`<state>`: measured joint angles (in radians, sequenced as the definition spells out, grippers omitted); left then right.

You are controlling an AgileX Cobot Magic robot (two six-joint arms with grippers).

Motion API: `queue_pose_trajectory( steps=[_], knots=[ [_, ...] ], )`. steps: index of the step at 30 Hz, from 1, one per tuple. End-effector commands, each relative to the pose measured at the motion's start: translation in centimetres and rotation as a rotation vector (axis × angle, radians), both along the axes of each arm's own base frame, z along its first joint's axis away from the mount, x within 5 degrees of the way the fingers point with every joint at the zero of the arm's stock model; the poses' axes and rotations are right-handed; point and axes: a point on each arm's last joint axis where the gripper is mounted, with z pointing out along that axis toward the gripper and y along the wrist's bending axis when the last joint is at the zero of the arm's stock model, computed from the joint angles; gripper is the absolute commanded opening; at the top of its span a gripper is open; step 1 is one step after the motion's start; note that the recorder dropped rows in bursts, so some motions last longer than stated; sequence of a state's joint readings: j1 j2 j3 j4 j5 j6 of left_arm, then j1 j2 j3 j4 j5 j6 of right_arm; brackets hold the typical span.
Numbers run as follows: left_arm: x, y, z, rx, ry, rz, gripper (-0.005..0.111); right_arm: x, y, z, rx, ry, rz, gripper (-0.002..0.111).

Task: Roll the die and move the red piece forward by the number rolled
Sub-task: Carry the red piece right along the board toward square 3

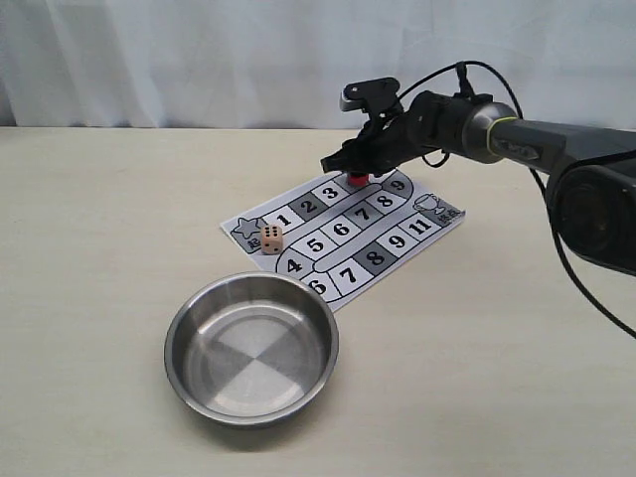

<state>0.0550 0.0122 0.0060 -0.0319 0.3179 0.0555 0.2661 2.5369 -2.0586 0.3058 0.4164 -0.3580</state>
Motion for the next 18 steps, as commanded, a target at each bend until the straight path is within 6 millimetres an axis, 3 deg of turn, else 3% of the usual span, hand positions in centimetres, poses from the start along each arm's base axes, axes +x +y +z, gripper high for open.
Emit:
queue_pose_trajectory(
  steps=[1,4,8,10,18],
  knots=[
    [0.0,0.0,0.3,0.002,-0.018,-0.008,0.0,0.6,-2.1,2.2,0.004,-0.051,-0.038,0.004],
    [0.0,0.0,0.3,0.002,-0.018,-0.008,0.0,1.0,-3.2,1.5,0.003,-0.048,-0.064,0.004],
    [0.0,0.0,0.3,0.002,-0.018,-0.008,0.0,1.0,-3.8,-1.7,-0.007,0.011,-0.077,0.004],
    [0.0,0.0,0.3,0.002,-0.018,-0.008,0.0,1.0,-3.8,-2.3,-0.013,0.024,-0.073,0.004],
    [0.0,0.0,0.3,0.002,-0.018,-0.008,0.0,1.0,-3.8,-2.0,-0.006,0.022,-0.077,0.004]
  ],
)
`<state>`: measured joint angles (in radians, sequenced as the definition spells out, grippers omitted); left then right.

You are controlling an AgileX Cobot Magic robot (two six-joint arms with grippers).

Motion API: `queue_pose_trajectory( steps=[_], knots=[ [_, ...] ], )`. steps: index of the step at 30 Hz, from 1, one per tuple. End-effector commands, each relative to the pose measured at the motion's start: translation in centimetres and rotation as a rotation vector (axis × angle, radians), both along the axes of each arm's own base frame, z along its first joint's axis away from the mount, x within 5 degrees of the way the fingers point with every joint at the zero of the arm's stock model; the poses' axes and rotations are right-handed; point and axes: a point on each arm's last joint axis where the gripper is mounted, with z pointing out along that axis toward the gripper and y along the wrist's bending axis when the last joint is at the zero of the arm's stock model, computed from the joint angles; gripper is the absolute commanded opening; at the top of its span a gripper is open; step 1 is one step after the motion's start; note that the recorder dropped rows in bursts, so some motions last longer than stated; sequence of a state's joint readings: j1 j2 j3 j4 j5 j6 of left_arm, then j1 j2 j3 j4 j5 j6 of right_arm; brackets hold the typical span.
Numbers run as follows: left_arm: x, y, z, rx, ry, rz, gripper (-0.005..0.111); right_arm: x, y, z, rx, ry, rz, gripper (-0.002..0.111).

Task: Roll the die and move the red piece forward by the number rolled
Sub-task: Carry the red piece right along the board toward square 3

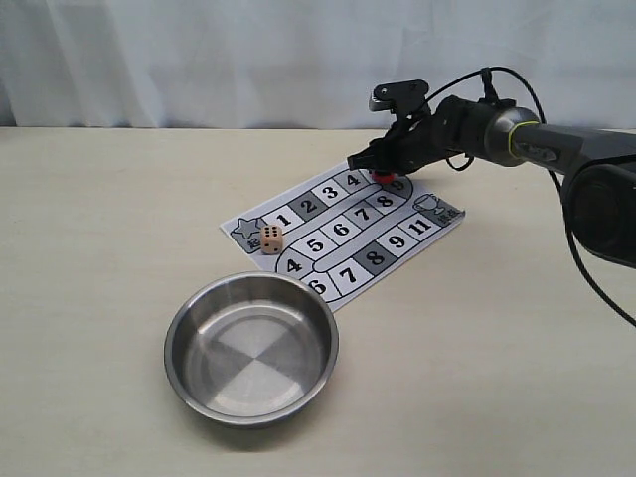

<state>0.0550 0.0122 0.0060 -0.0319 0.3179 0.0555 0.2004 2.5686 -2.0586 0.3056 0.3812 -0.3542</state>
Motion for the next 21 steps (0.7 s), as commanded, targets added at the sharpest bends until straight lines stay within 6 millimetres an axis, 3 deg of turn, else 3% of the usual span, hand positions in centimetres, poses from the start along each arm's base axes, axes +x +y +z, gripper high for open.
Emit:
queue_pose_trajectory(
  steps=[1,5,14,21],
  knots=[
    [0.0,0.0,0.3,0.002,-0.018,-0.008,0.0,-0.1,-0.2,-0.4,-0.004,0.024,0.001,0.004],
    [0.0,0.0,0.3,0.002,-0.018,-0.008,0.0,-0.2,-0.2,0.5,-0.003,0.019,0.006,0.004],
    [0.0,0.0,0.3,0.002,-0.018,-0.008,0.0,-0.8,-0.2,6.5,0.008,-0.019,0.03,0.004],
    [0.0,0.0,0.3,0.002,-0.018,-0.008,0.0,-0.9,-0.3,7.5,-0.012,-0.04,0.037,0.004]
  ],
)
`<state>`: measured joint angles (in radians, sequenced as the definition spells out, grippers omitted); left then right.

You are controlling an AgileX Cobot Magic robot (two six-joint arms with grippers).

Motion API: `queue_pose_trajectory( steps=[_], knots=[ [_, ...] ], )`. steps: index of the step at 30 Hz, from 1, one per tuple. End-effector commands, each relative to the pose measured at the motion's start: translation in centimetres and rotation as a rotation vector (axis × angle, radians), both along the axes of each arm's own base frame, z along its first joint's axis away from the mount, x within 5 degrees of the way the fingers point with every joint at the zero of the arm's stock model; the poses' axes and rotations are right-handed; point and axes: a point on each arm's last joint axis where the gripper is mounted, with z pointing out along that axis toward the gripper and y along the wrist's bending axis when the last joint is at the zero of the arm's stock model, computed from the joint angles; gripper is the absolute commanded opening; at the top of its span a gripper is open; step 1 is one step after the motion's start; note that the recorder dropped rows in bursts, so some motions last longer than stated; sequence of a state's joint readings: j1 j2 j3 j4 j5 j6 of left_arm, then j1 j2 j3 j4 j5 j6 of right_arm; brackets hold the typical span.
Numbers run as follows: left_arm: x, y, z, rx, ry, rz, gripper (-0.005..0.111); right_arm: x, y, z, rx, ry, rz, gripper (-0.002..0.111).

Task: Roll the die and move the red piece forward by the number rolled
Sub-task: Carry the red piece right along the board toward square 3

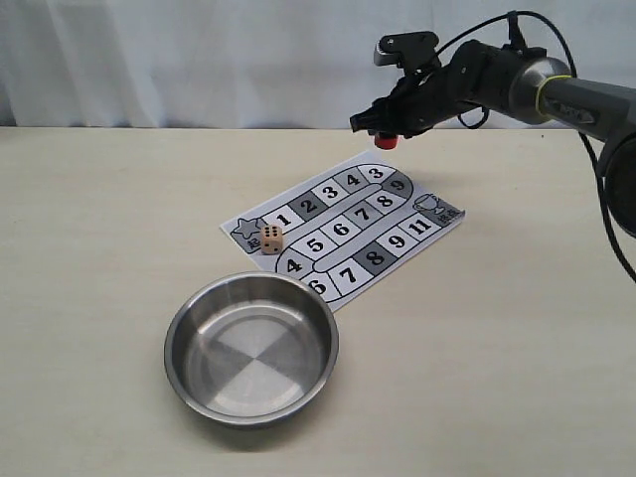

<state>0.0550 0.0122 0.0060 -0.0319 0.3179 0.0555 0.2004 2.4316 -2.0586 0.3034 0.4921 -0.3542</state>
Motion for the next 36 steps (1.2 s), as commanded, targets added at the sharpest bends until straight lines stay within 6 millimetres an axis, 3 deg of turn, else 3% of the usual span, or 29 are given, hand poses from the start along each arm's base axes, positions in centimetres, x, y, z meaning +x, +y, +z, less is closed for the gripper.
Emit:
queue_pose_trajectory(
  steps=[1,6,11,14,22,25,31,36],
  knots=[
    [0.0,0.0,0.3,0.002,-0.018,-0.008,0.0,0.0,-0.5,0.4,-0.039,-0.012,0.007,0.004],
    [0.0,0.0,0.3,0.002,-0.018,-0.008,0.0,0.2,-0.6,-2.2,-0.074,0.03,0.012,0.004],
    [0.0,0.0,0.3,0.002,-0.018,-0.008,0.0,0.2,-0.9,-6.1,-0.114,0.103,-0.002,0.004],
    [0.0,0.0,0.3,0.002,-0.018,-0.008,0.0,0.2,-1.3,-6.5,-0.067,0.136,-0.078,0.004],
    [0.0,0.0,0.3,0.002,-0.018,-0.008,0.0,0.2,-2.1,-6.5,-0.075,0.152,-0.086,0.005],
    [0.0,0.0,0.3,0.002,-0.018,-0.008,0.0,0.2,-2.1,-6.6,-0.072,0.158,-0.087,0.013],
    [0.0,0.0,0.3,0.002,-0.018,-0.008,0.0,0.1,-1.8,-6.4,-0.01,0.174,-0.107,0.043],
    [0.0,0.0,0.3,0.002,-0.018,-0.008,0.0,0.3,-1.7,-5.1,0.014,0.143,-0.112,0.059]
  ],
)
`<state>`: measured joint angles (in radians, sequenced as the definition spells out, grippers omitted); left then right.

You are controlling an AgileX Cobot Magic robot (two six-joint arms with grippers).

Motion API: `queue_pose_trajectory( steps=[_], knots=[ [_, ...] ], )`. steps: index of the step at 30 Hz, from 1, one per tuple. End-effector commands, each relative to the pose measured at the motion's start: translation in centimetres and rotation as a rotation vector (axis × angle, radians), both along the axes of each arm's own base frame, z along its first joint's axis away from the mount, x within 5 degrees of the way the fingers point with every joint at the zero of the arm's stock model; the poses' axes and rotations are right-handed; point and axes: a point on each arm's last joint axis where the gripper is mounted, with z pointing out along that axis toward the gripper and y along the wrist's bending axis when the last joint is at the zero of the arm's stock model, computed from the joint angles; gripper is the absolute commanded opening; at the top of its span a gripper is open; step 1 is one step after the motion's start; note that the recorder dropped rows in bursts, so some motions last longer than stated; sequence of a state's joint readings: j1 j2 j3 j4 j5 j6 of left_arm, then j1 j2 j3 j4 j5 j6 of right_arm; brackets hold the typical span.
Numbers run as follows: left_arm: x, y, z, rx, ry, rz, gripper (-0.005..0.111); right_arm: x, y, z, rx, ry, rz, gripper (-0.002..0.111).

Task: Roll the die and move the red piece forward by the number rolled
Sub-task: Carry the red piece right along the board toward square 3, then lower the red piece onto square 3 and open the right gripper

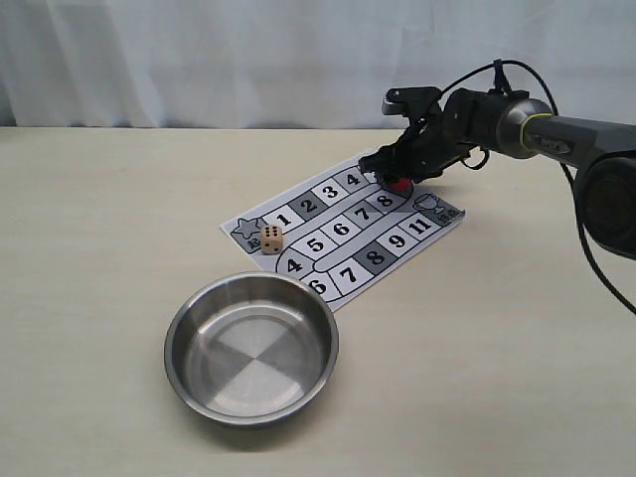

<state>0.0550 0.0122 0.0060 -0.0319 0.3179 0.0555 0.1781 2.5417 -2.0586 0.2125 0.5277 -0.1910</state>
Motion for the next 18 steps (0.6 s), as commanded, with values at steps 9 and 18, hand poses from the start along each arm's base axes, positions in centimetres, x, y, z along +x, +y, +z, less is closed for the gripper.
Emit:
queue_pose_trajectory(
  steps=[9,18],
  knots=[
    [0.0,0.0,0.3,0.002,-0.018,-0.008,0.0,-0.4,-0.1,4.8,0.018,-0.035,0.007,0.07],
    [0.0,0.0,0.3,0.002,-0.018,-0.008,0.0,-2.4,-1.9,7.3,-0.071,0.139,-0.02,0.034]
  ],
)
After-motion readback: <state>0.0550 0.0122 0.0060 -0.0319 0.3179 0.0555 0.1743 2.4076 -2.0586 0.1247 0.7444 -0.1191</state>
